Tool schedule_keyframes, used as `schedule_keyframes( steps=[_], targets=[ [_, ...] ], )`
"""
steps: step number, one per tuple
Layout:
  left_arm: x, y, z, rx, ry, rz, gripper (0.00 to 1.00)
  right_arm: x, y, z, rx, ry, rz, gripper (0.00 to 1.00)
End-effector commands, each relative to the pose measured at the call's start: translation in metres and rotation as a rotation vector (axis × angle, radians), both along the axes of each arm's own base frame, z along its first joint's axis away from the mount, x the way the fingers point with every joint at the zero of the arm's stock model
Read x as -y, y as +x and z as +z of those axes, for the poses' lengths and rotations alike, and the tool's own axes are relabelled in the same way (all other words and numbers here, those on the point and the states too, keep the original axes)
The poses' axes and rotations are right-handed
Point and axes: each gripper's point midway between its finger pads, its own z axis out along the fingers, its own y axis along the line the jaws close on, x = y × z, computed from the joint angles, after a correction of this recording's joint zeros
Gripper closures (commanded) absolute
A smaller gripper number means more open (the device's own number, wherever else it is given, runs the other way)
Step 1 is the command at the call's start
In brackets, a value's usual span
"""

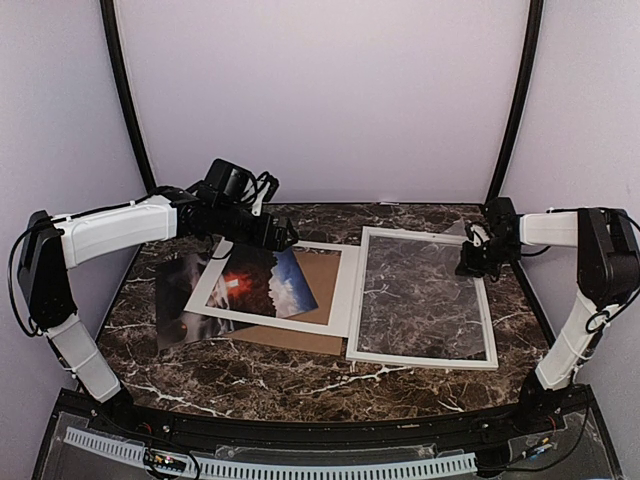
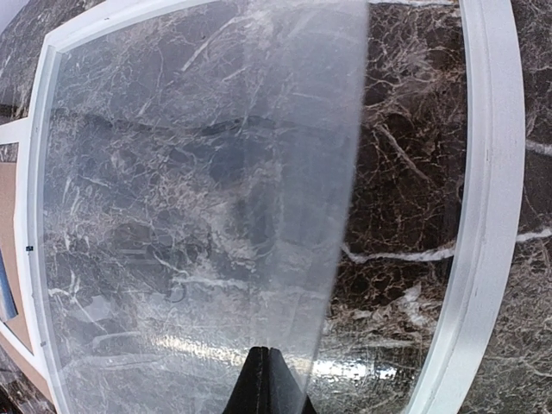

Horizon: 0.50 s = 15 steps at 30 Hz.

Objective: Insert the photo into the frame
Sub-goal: Place the glass panel at the frame body.

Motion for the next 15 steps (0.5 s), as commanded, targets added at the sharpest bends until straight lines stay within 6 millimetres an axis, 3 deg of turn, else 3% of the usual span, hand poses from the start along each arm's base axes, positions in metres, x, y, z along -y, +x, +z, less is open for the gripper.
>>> schedule_keyframes(
  steps=[1, 15],
  targets=[
    [-0.0013, -0.0068, 0.0092, 0.019, -0.004, -0.011, 0.01, 0.0062, 0.0039, -0.0030, -0.008, -0.026, 0.001, 1.00],
    [-0.0021, -0.0077, 0.0071, 0.014, -0.001, -0.010, 0.01, 0.0049, 0.0067, -0.0016, 0.002, -0.014, 0.006, 1.00]
  ],
)
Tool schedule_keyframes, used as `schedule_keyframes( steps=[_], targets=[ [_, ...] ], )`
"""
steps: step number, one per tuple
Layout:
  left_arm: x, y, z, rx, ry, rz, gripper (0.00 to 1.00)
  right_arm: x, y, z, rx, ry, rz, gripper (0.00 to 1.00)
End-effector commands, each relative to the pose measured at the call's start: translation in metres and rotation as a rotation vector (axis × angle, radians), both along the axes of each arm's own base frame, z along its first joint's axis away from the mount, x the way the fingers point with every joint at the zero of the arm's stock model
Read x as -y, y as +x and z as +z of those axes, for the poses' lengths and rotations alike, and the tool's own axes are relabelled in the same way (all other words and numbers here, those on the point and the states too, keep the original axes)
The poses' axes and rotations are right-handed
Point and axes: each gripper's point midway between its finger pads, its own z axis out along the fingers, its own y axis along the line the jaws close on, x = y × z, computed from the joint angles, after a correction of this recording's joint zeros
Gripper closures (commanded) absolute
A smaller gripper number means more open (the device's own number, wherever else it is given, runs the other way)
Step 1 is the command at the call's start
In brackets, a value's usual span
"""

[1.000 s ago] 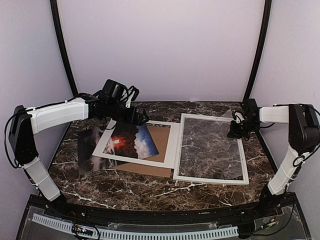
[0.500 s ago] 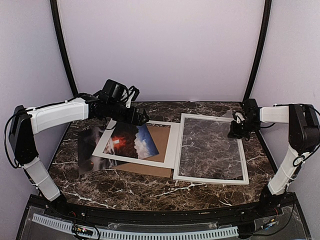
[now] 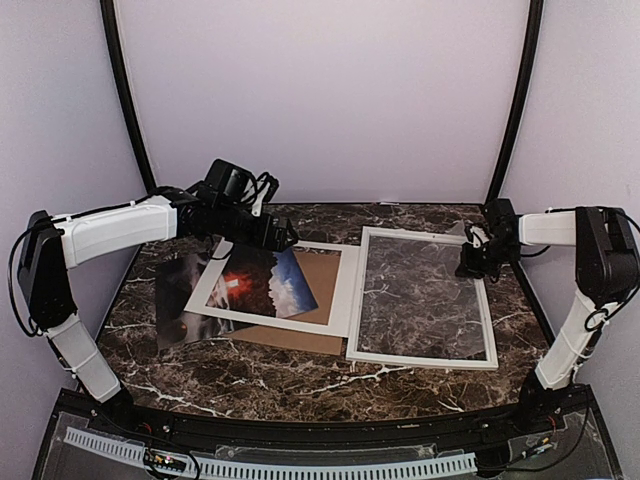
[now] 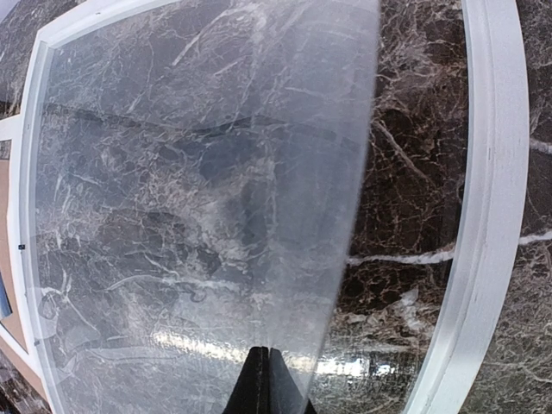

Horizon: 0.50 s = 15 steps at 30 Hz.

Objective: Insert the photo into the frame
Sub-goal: Place the glass panel at the frame body.

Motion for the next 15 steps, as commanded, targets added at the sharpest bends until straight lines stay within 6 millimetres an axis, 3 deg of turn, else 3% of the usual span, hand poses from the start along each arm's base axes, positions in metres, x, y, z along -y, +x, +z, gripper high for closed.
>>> schedule_keyframes(
  steps=[1, 15],
  targets=[
    [-0.0022, -0.0074, 0.0075, 0.015, -0.001, -0.009, 0.01, 0.0028, 0.0070, 0.0051, 0.017, -0.009, -0.001, 1.00],
    [-0.0009, -0.0076, 0.0066, 0.013, -0.004, -0.011, 0.01, -0.0007, 0.0102, 0.0128, 0.039, 0.004, 0.011, 1.00]
  ],
)
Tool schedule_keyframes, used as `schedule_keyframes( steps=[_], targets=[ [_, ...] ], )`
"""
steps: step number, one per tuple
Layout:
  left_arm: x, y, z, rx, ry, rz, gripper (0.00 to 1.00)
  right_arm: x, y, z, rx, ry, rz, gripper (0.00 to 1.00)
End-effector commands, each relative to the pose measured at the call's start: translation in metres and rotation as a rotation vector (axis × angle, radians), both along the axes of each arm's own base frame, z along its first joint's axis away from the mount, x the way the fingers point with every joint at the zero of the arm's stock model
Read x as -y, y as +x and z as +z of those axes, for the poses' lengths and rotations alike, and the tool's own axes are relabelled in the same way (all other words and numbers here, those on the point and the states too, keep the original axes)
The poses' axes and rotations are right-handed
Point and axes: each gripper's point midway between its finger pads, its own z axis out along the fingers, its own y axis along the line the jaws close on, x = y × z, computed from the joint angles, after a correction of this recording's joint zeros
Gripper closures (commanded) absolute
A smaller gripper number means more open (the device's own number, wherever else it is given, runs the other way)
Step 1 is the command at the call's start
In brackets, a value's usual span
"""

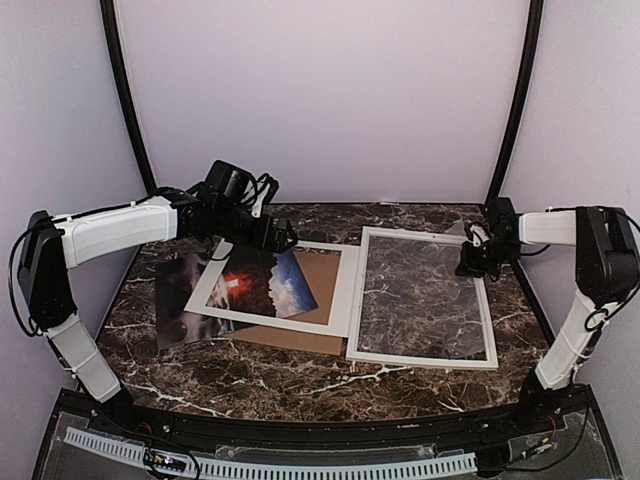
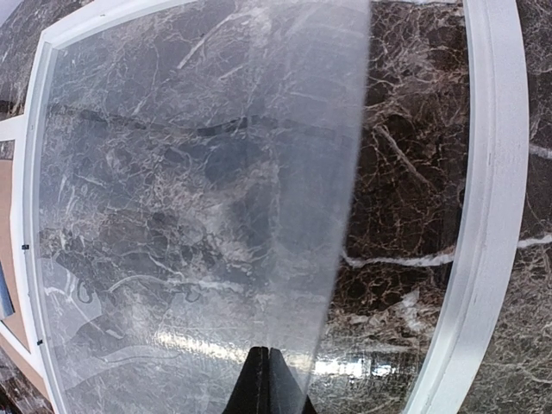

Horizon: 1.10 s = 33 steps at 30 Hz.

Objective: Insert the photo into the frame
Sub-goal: Place the glass panel at the frame body.

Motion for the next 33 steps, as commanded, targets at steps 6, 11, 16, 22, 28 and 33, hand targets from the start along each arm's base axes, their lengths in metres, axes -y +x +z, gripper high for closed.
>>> schedule_keyframes(
  steps=[6, 11, 16, 22, 28, 33],
  targets=[
    [0.001, -0.006, 0.008, 0.014, -0.010, -0.014, 0.01, -0.002, 0.009, 0.010, 0.038, 0.006, 0.013, 1.00],
    [0.004, -0.006, 0.009, 0.011, -0.022, -0.018, 0.01, -0.005, 0.008, 0.008, 0.033, 0.013, 0.021, 0.97],
    [0.014, -0.007, 0.003, -0.003, -0.038, -0.036, 0.01, -0.008, 0.006, 0.006, 0.026, 0.019, 0.026, 0.89],
    [0.041, -0.009, -0.008, -0.004, -0.046, -0.081, 0.01, -0.009, 0.005, 0.004, 0.017, 0.027, 0.021, 0.80],
    [0.080, -0.012, -0.024, 0.006, -0.035, -0.130, 0.01, -0.013, 0.005, 0.000, 0.007, 0.035, 0.022, 0.72],
    [0.124, -0.024, -0.041, 0.009, -0.036, -0.191, 0.01, -0.018, 0.004, -0.004, -0.003, 0.038, 0.026, 0.68]
  ],
)
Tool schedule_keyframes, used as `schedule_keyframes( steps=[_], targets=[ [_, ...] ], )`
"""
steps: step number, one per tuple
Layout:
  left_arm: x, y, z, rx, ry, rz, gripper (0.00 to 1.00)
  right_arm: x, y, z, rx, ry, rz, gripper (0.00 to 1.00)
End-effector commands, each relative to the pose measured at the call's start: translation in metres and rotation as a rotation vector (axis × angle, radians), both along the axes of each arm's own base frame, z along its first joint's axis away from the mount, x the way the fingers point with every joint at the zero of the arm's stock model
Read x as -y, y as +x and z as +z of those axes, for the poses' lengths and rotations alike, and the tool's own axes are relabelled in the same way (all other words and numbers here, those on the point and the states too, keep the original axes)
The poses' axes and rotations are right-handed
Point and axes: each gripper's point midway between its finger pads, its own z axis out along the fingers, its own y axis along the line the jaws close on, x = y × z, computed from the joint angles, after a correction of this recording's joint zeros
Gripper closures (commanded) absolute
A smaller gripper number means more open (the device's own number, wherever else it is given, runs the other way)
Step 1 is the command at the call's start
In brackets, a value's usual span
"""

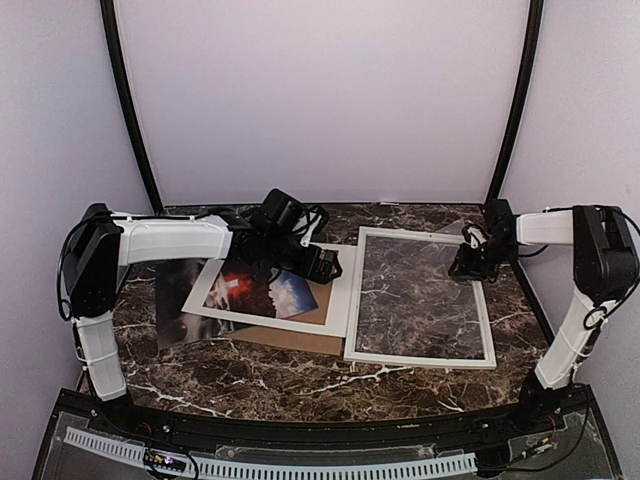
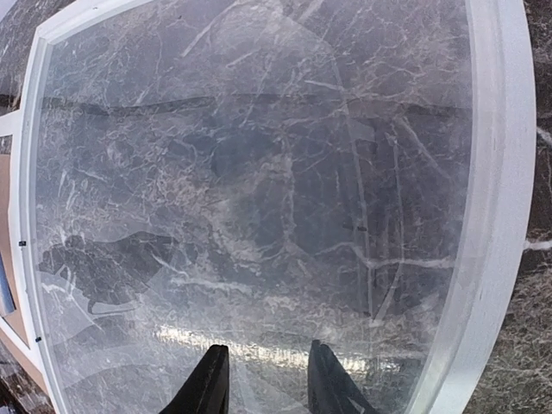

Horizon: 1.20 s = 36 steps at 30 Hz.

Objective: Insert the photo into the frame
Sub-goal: Place the glass panel at the frame body.

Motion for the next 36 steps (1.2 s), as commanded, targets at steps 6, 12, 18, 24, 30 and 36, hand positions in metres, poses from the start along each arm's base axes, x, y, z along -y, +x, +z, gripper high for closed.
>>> schedule_keyframes(
  steps=[6, 12, 18, 24, 30, 36],
  targets=[
    [0.097, -0.027, 0.007, 0.035, -0.177, -0.158, 0.01, -0.012, 0.006, 0.000, 0.010, 0.017, 0.016, 0.63],
    [0.150, -0.040, 0.003, -0.002, -0.329, -0.246, 0.02, -0.014, 0.005, -0.002, 0.002, 0.020, 0.018, 0.58],
    [0.175, -0.040, -0.022, -0.100, -0.379, -0.247, 0.02, -0.017, 0.006, 0.001, 0.007, 0.020, 0.023, 0.55],
    [0.182, -0.036, -0.048, -0.161, -0.374, -0.213, 0.02, -0.021, 0.006, 0.001, 0.006, 0.026, 0.034, 0.54],
    [0.180, -0.036, -0.063, -0.197, -0.357, -0.183, 0.03, -0.021, 0.004, -0.002, -0.001, 0.025, 0.039, 0.52],
    [0.174, -0.036, -0.072, -0.207, -0.327, -0.162, 0.03, -0.016, 0.007, 0.001, 0.003, -0.002, 0.031, 0.49]
  ],
)
